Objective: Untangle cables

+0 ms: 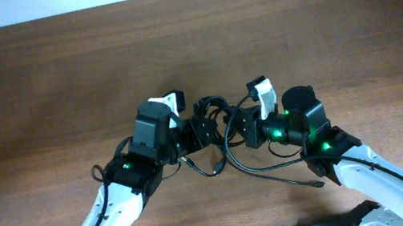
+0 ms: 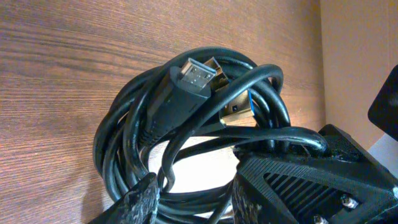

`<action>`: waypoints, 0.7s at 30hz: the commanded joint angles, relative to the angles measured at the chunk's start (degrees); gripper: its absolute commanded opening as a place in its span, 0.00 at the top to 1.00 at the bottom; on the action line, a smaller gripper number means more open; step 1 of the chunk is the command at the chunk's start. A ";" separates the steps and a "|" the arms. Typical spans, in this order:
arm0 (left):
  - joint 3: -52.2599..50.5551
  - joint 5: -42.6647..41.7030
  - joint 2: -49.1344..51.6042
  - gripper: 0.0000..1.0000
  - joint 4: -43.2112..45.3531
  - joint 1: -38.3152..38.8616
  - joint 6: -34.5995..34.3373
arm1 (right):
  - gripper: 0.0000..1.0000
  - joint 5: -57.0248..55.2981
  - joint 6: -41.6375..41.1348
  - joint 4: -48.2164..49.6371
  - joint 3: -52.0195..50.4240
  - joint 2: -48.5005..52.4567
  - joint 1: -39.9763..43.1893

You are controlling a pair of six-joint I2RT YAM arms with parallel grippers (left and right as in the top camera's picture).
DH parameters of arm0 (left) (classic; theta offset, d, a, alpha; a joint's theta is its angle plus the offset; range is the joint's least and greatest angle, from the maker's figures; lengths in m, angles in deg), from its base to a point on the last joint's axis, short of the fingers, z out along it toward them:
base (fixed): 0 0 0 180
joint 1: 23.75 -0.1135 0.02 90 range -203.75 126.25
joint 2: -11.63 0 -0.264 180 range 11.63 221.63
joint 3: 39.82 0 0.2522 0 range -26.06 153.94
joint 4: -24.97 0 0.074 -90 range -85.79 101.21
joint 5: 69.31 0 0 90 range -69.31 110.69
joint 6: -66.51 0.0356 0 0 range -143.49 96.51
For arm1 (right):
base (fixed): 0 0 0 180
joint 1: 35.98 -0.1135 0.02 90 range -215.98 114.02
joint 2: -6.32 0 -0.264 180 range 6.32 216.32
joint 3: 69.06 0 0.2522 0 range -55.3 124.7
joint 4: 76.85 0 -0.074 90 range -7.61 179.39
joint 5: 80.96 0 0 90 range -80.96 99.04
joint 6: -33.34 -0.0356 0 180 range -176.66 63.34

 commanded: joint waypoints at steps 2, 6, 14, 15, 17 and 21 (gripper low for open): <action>0.07 0.63 3.61 0.61 1.44 0.85 -0.52 | 0.96 -0.04 -0.46 0.59 0.26 0.11 -0.26; 0.07 0.70 8.35 0.62 5.20 2.03 -0.52 | 0.96 0.22 -0.48 0.59 0.26 0.11 -0.26; 0.09 4.74 9.79 0.79 7.96 1.92 -0.50 | 0.96 0.39 -0.48 -1.60 0.26 0.11 -0.26; 0.09 4.76 9.79 0.87 7.80 1.92 -0.50 | 0.96 0.39 -0.48 -1.66 0.26 0.11 -0.26; 0.09 5.42 9.79 0.97 7.30 1.92 -0.50 | 0.96 0.37 -0.48 -1.75 0.26 0.11 -0.26; 0.09 6.75 9.79 1.00 5.57 1.92 -0.48 | 0.96 0.37 -0.48 -1.75 0.26 0.11 -0.26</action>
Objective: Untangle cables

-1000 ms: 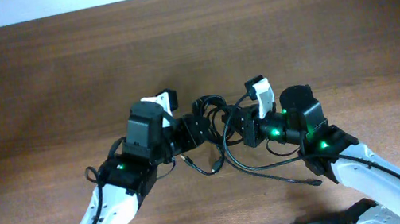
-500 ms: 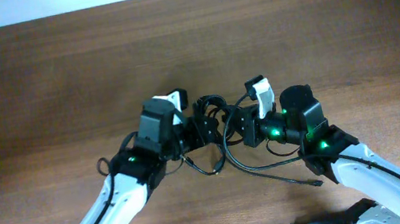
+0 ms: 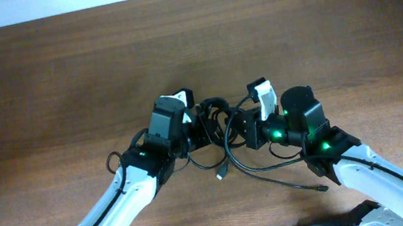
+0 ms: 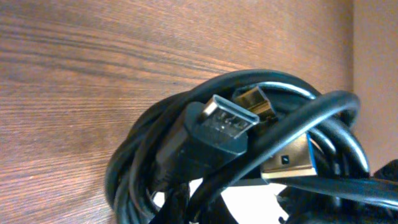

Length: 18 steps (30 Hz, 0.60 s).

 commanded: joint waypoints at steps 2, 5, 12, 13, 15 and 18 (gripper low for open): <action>0.11 2.99 0.28 1.00 -0.72 -0.22 0.13 | 0.96 0.92 -0.35 0.24 0.26 -0.15 -0.26; 0.11 2.97 -2.19 1.00 -0.68 -1.22 1.86 | 0.96 0.87 -0.33 -0.20 0.26 -0.15 -0.26; 0.11 2.99 -19.19 1.00 6.16 -10.27 3.15 | 0.96 0.90 -0.33 -0.66 0.26 -0.15 -0.26; 0.11 2.99 -21.18 1.00 6.91 -11.54 3.15 | 0.96 0.90 -0.33 -0.66 0.26 -0.15 -0.26; 0.11 3.08 -26.38 1.00 8.20 -15.50 4.76 | 0.96 0.90 -0.33 -0.83 0.26 -0.15 -0.26; 0.11 6.32 -29.42 1.00 8.81 -18.43 10.91 | 0.96 0.90 -0.33 -0.87 0.26 -0.15 -0.26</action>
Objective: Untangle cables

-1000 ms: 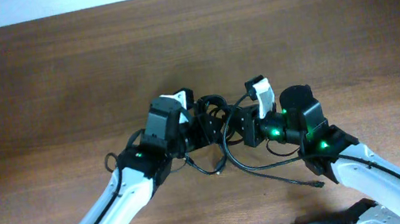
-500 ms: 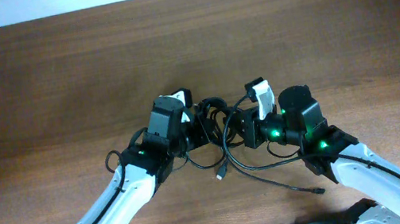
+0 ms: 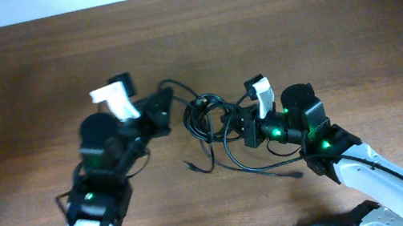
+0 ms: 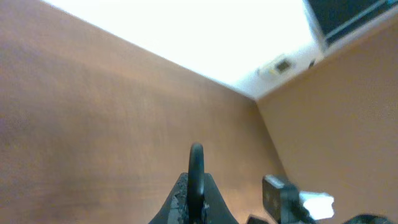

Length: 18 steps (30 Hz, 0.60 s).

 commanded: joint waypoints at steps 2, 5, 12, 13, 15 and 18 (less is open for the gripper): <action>0.87 9.66 -5.16 1.00 3.54 -5.18 8.41 | 0.96 -0.94 -0.46 -1.75 -0.96 0.13 -0.24; 0.87 14.05 -5.05 1.00 6.08 -6.23 8.41 | 0.96 -0.94 -0.46 -2.03 -0.96 0.13 -0.24; 0.87 21.94 -4.92 1.00 10.27 -8.31 8.41 | 0.96 -0.92 -0.44 -6.08 -0.96 0.13 -0.24; 0.87 21.77 -4.70 1.00 9.90 -8.37 8.41 | 0.96 -0.94 -0.44 -5.97 -0.96 0.13 -0.24; 0.87 19.98 -3.54 1.00 7.08 -8.37 8.39 | 0.96 -0.92 -0.44 -5.53 -0.96 0.13 -0.24; 0.85 11.52 -0.81 1.00 2.16 -8.37 8.41 | 0.96 -0.90 -0.44 -4.98 -0.96 0.13 -0.24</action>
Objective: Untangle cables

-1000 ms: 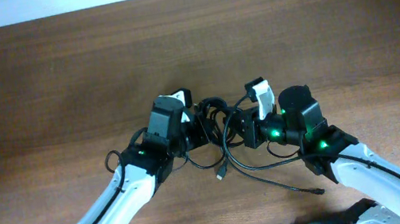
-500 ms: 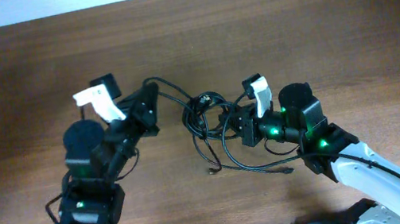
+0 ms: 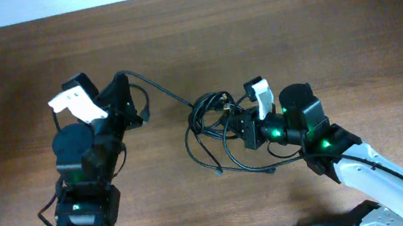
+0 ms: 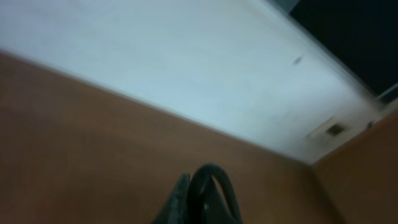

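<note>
A tangle of black cables (image 3: 211,123) lies on the brown table at the centre of the overhead view. My left gripper (image 3: 124,93) is shut on one black cable (image 3: 157,90), which runs taut from its fingers right to the tangle. In the left wrist view a loop of that cable (image 4: 208,186) stands up between the closed fingers (image 4: 177,199), with table and wall beyond. My right gripper (image 3: 235,128) presses into the right side of the tangle; whether it grips a strand cannot be told. Loose cable ends (image 3: 219,173) trail toward the front.
The wooden table (image 3: 334,27) runs back to a white wall at the far edge. Both arm bodies reach in from the near edge, left (image 3: 81,197) and right (image 3: 356,165).
My left gripper has moved farther left and back with its cable, which now runs longer and straighter out of the tangle. The tangle has loosened and spread. The right gripper stays put.
Both grippers first sat close together at the tangle, the left wrist view filled with coiled cables and plugs. The left gripper then closed in on the bundle. By 0.6 s ago it was to the left holding a strand, and now stands farther away.
</note>
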`<action>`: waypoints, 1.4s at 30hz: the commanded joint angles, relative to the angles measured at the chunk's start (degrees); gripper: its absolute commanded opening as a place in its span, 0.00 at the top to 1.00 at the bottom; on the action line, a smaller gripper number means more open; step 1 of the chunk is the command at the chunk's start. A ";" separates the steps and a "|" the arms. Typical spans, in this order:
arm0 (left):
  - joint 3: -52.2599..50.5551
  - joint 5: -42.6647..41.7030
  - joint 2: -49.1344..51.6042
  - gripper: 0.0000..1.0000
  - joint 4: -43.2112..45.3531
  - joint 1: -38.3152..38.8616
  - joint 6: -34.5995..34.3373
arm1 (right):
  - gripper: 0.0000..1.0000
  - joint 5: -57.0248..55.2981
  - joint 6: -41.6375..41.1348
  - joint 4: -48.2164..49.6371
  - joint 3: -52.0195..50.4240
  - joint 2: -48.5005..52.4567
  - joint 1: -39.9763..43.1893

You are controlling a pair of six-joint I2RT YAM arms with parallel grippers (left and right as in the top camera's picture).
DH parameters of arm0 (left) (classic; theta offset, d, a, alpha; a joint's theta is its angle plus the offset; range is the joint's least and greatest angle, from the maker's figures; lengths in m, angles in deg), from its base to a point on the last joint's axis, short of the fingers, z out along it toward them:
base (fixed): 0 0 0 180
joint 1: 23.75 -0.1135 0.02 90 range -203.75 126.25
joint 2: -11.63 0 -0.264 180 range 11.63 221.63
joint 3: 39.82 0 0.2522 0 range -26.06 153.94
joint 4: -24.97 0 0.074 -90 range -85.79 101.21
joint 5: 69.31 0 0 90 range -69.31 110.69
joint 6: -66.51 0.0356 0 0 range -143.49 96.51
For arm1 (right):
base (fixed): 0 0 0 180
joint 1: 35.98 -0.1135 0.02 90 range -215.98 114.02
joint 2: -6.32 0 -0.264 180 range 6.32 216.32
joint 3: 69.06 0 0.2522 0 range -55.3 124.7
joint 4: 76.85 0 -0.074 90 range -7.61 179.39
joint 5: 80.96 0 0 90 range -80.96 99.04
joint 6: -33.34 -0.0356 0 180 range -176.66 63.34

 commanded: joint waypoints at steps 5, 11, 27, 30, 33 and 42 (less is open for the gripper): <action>1.66 -21.24 11.41 1.00 -1.68 -1.73 4.00 | 0.96 2.27 0.11 -0.35 -1.68 0.44 -0.02; 1.66 -44.92 23.65 0.94 8.59 1.49 14.12 | 0.96 4.44 0.07 -0.15 -1.68 0.44 -0.02; 1.66 -62.77 30.40 0.01 0.90 -8.90 31.50 | 0.96 5.57 -0.57 -0.17 -1.68 0.44 -0.02; 1.66 -65.09 30.42 0.01 -7.98 -8.76 42.03 | 0.96 5.60 -2.12 -0.13 -1.68 0.44 -0.02; 1.64 -61.29 30.45 0.01 -16.39 -6.36 47.34 | 0.96 7.52 -2.91 0.33 -1.68 0.44 -0.02; 1.64 -52.61 30.45 0.09 -14.12 1.77 47.19 | 0.96 16.24 -2.91 1.14 -1.68 0.44 -0.02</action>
